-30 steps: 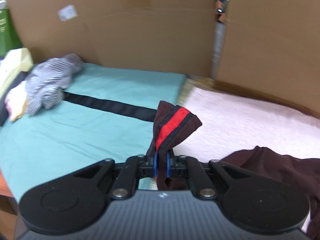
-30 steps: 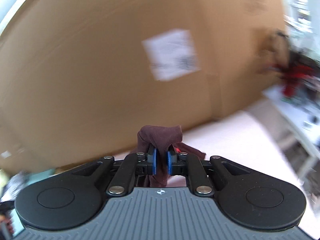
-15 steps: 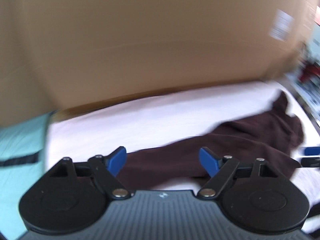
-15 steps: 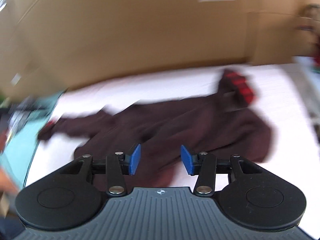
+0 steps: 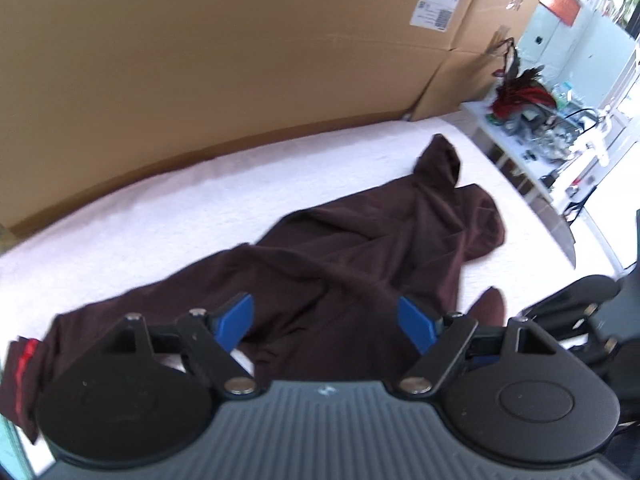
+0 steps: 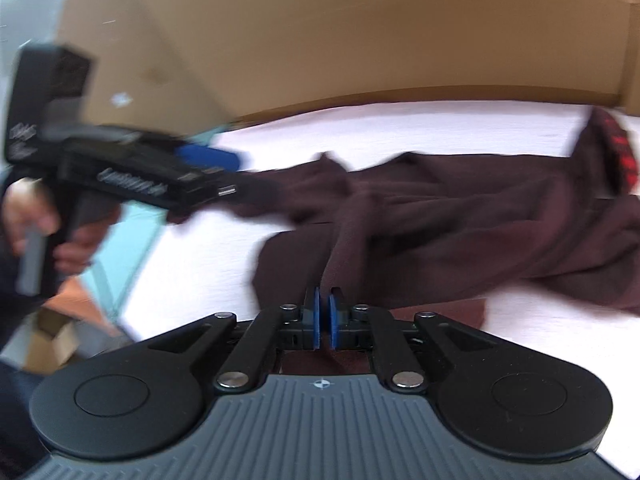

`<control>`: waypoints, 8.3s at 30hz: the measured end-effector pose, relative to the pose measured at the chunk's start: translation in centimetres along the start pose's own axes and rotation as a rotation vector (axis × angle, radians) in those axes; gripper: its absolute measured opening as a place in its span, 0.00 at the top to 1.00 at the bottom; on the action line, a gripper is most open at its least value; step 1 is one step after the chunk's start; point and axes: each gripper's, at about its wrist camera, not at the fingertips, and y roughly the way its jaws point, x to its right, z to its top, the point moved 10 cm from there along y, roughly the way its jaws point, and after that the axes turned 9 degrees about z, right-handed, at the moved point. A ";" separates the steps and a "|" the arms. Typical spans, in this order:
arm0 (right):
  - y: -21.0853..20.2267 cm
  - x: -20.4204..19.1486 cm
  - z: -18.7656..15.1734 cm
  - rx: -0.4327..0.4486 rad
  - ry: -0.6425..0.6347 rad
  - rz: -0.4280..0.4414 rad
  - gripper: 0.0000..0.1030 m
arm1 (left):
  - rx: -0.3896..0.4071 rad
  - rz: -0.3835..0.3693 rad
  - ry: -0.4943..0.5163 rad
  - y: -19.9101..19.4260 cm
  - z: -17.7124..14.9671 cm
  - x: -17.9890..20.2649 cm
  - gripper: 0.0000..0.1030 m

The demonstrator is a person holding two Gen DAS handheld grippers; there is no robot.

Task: Fold clothes

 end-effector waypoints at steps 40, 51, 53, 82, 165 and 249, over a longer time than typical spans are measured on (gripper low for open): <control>-0.9 8.9 -0.9 0.165 0.383 -0.282 0.54 | 0.021 0.166 -0.498 -5.9 -8.2 -15.3 1.00; -1.6 9.0 -0.1 0.220 0.410 -0.252 0.96 | 0.004 0.147 -0.512 -5.3 -8.8 -16.0 0.96; -3.3 8.3 0.1 0.255 0.394 -0.253 0.96 | -0.007 0.121 -0.496 -4.6 -8.8 -14.9 0.72; -3.9 0.4 -3.4 0.101 0.140 -0.161 0.54 | -0.206 0.038 -0.325 3.7 -12.8 -9.7 0.32; 3.9 1.8 23.2 0.168 0.068 0.268 0.60 | 0.145 0.115 -0.385 0.5 -2.0 -6.5 1.00; -14.2 -6.7 32.5 0.639 -0.436 -0.106 0.97 | 0.482 0.327 -0.096 -12.8 15.6 -15.4 0.60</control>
